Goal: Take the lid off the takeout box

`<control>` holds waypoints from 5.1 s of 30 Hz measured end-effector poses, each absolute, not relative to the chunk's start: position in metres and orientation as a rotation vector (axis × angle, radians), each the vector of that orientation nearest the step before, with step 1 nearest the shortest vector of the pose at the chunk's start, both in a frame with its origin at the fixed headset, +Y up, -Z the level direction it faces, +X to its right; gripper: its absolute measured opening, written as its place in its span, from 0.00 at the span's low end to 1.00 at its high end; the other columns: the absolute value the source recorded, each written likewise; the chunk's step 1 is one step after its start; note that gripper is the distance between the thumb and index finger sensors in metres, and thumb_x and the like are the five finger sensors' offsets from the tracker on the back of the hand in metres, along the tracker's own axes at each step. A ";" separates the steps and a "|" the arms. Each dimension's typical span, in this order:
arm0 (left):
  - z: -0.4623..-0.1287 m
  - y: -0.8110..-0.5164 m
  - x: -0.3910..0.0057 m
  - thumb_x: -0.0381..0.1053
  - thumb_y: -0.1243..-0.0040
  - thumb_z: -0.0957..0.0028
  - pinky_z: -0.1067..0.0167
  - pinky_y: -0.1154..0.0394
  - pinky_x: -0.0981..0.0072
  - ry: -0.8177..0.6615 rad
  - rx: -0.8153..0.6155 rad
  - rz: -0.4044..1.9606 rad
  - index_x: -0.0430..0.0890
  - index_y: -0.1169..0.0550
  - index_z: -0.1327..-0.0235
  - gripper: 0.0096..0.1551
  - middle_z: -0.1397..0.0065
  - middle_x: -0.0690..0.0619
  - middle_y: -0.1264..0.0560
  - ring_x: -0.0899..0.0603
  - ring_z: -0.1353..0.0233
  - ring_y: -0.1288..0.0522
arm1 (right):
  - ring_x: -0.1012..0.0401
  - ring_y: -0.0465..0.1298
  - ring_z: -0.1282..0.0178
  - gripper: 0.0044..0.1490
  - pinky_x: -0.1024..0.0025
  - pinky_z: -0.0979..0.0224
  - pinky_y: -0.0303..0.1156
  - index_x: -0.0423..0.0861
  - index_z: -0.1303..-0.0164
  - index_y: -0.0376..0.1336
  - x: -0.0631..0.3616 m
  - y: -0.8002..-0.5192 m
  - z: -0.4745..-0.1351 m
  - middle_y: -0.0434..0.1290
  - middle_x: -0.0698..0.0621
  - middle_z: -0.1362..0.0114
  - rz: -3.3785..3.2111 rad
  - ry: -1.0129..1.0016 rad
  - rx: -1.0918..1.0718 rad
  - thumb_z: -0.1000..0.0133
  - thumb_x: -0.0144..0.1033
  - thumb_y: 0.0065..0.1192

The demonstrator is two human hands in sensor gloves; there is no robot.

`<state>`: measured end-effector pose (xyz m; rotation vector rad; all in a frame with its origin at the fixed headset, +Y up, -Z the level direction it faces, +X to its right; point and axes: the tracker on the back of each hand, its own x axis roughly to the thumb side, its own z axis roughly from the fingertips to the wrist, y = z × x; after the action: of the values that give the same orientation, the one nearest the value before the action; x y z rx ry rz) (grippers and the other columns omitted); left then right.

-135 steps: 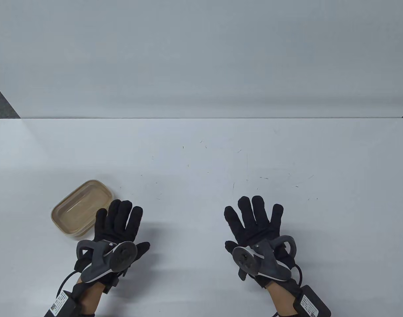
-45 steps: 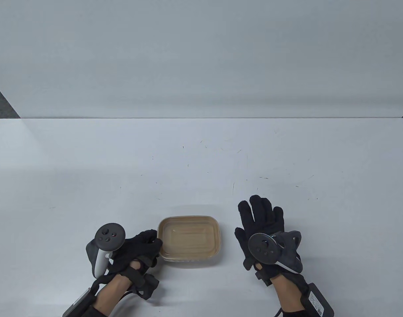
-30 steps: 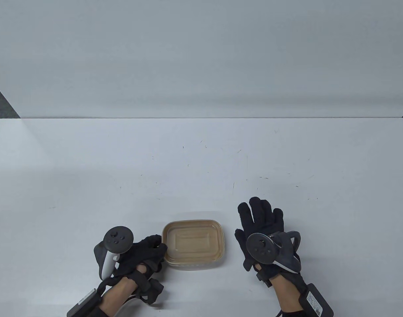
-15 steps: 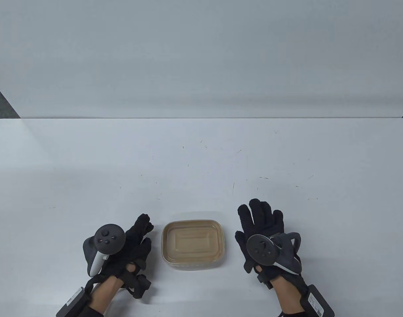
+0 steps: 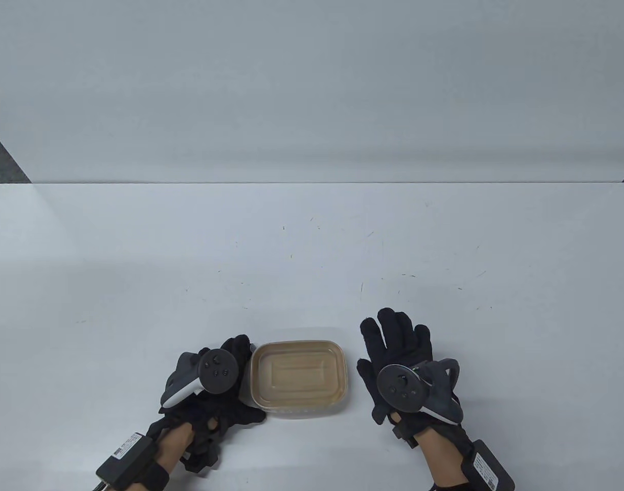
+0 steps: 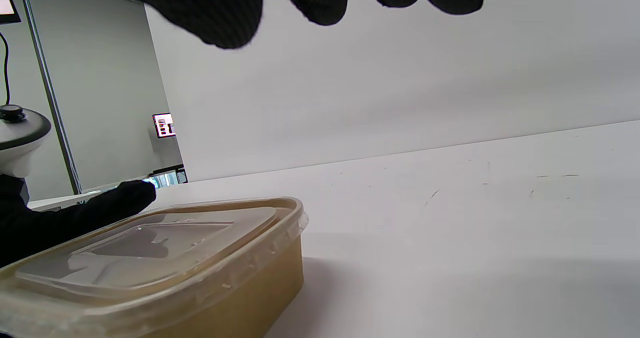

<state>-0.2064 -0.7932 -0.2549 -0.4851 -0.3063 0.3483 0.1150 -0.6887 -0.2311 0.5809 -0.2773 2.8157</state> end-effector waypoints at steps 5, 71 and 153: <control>-0.256 -0.793 -0.205 0.72 0.25 0.66 0.20 0.67 0.29 -0.295 -0.486 0.339 0.54 0.80 0.34 0.88 0.10 0.62 0.56 0.45 0.08 0.65 | 0.30 0.55 0.22 0.47 0.21 0.29 0.55 0.40 0.19 0.49 0.107 -0.691 -0.231 0.47 0.31 0.16 2.822 -0.259 0.609 0.44 0.49 0.57; -0.258 -0.794 -0.197 0.70 0.22 0.66 0.23 0.68 0.34 -0.225 -0.492 0.422 0.51 0.79 0.33 0.90 0.11 0.61 0.52 0.50 0.09 0.62 | 0.42 0.87 0.56 0.26 0.62 0.63 0.91 0.38 0.47 0.69 -0.026 -0.723 -0.210 0.77 0.39 0.38 2.734 -0.310 1.219 0.54 0.30 0.63; -0.224 -0.698 -0.264 0.68 0.39 0.55 0.23 0.57 0.21 -0.244 0.275 0.213 0.47 0.60 0.19 0.64 0.13 0.38 0.55 0.27 0.12 0.55 | 0.31 0.33 0.18 0.56 0.14 0.31 0.31 0.50 0.16 0.36 0.140 -0.668 -0.216 0.29 0.39 0.14 2.818 -0.683 0.683 0.45 0.55 0.60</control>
<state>-0.2638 -0.6980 -0.2243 0.2755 -0.2436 0.2127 0.1397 -0.6678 -0.2164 0.6834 -0.6834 2.8176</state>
